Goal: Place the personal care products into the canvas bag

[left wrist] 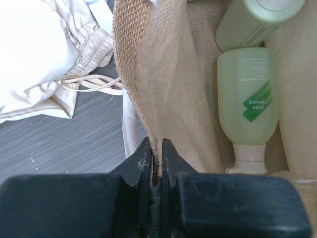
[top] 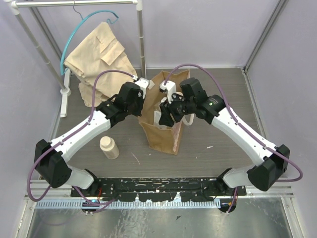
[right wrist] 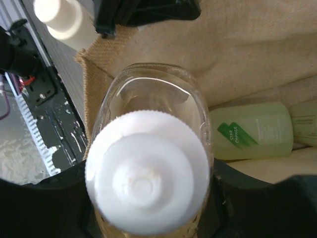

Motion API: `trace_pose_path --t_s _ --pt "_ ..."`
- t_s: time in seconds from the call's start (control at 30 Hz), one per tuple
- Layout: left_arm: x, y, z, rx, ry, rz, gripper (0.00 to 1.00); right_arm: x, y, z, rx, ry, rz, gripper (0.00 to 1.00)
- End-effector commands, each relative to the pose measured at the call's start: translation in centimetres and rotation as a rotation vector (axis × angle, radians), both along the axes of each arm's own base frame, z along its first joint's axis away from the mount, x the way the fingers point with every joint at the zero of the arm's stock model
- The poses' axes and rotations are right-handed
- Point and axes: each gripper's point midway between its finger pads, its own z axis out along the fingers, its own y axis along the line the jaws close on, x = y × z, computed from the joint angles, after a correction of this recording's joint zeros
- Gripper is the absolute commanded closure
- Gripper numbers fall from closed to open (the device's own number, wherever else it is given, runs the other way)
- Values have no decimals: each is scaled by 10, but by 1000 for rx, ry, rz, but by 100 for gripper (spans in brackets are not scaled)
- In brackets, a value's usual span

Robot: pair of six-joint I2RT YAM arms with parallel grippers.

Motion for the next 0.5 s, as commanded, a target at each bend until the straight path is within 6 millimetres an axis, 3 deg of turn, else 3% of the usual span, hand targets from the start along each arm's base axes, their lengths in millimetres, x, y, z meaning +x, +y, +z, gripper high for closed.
trace_pose_path --t_s 0.0,0.23,0.47 --pt "-4 1 13 -19 -15 -15 100 0 18 -4 20 -40 50 99" --pt "-5 0 13 -19 -14 -22 100 17 22 -41 -71 -99 43 99" --pt "-6 -1 13 -23 -9 -33 100 13 25 -67 -107 -111 86 99"
